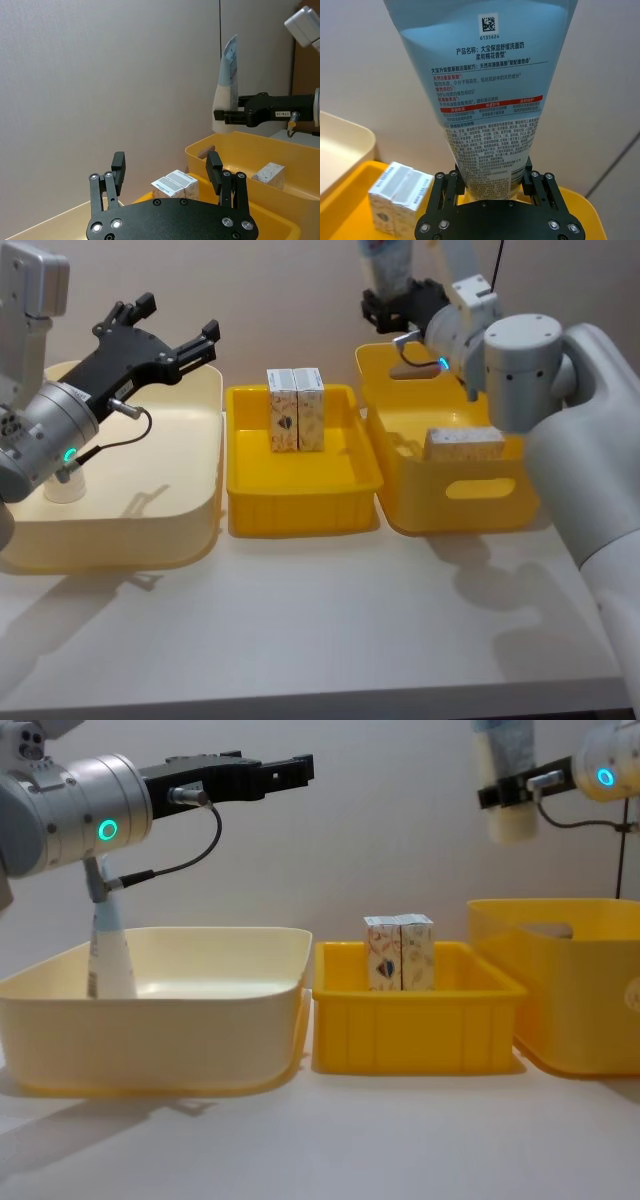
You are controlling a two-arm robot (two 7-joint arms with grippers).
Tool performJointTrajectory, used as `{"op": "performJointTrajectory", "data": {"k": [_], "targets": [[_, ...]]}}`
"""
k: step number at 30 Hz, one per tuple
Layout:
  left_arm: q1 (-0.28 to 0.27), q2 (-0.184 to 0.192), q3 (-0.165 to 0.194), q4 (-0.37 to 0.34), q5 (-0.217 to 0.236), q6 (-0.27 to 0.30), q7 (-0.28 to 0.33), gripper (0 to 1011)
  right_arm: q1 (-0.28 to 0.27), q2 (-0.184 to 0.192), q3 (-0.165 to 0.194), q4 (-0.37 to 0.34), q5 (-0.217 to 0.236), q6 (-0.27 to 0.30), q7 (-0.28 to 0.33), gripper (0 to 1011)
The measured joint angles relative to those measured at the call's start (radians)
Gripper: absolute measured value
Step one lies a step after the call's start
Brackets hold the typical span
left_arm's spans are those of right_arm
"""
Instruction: Bimanual collaborative sorting of washing and personal care products
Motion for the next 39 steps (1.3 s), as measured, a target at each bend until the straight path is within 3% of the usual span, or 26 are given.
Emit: {"op": "performJointTrajectory", "data": {"k": [5, 17, 39], "targets": [[0.000, 0.000, 0.000, 0.000, 0.000, 0.000, 0.000, 1002, 0.017, -0.008, 0.040, 0.040, 0.010, 0.044, -0.041, 604], [0.000, 0.000, 0.000, 0.000, 0.000, 0.000, 0.000, 1002, 0.030, -0.018, 0.093, 0.093, 0.025, 0.112, -0.077, 604], [0.000, 0.000, 0.000, 0.000, 0.000, 0.000, 0.000, 1002, 0.034, -0.020, 0.114, 0.116, 0.028, 0.146, -0.088, 604]]}}
